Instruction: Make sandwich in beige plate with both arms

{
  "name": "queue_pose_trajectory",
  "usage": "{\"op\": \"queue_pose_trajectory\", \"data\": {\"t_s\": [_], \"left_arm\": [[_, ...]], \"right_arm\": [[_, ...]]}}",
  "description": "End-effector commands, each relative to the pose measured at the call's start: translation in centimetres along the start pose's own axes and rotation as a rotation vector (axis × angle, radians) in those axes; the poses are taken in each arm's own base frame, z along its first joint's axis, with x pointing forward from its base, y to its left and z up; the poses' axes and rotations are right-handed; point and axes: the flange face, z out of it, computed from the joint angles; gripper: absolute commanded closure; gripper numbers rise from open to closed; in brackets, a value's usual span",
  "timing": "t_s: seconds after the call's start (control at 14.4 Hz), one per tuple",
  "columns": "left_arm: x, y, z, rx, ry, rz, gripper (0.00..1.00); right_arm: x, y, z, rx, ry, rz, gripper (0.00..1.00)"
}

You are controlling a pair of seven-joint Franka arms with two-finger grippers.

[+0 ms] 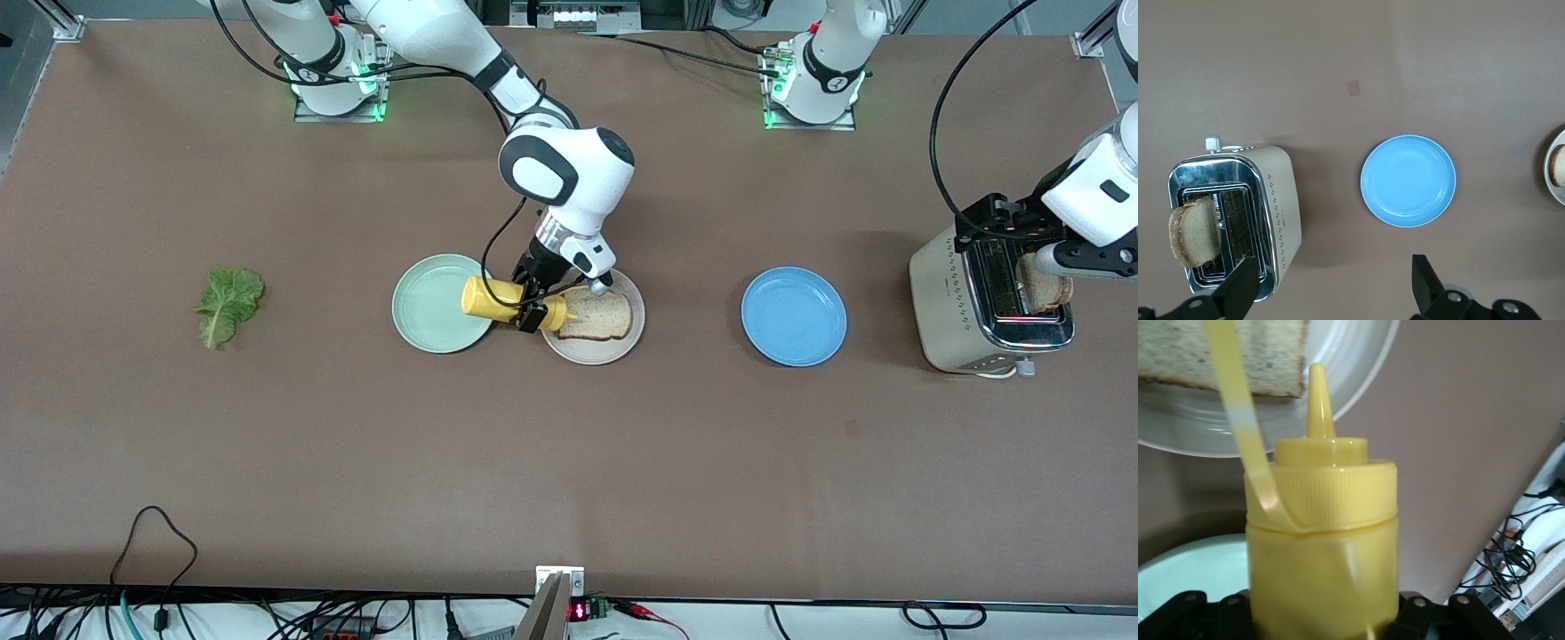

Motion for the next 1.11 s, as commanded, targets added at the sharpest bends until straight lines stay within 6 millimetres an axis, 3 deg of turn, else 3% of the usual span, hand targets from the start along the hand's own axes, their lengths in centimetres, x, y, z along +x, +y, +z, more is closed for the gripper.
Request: {"op": "queue_pose_trajectory", "data": {"t_s": [0.0, 0.14, 0.35, 0.55, 0.76, 0.9, 1.04], "left_arm": [[-0.3, 0.0, -0.1, -0.005, 0.01, 0.014, 0.0], [-0.3, 0.0, -0.2, -0.005, 0.011, 0.014, 0.0], [-0.3, 0.0, -0.1, -0.005, 0.01, 0.014, 0.0], [-0.3, 0.0, -0.1, -0.005, 0.01, 0.014, 0.0], [-0.3, -0.1, -0.1, -0.006, 0.008, 0.013, 0.0], [-0.3, 0.0, -0.1, -0.006, 0.008, 0.014, 0.0], [-0.3, 0.0, -0.1, -0.006, 0.008, 0.014, 0.0]], "right_arm": [[-1.9, 3.1, -1.1, 0.023, 0.01, 0.074, 0.6], [-4.0, 5.8, -0.7, 0.086, 0.044, 0.131, 0.6], [-9.4, 10.8, -1.9, 0.189, 0.146, 0.181, 0.6], [-17.5, 15.8, -1.9, 0.317, 0.313, 0.243, 0.59], [-26.3, 19.6, -0.3, 0.423, 0.516, 0.285, 0.59], [-32.0, 21.1, 1.9, 0.476, 0.659, 0.309, 0.59], [-35.6, 21.3, 3.6, 0.522, 0.763, 0.32, 0.59]]}}
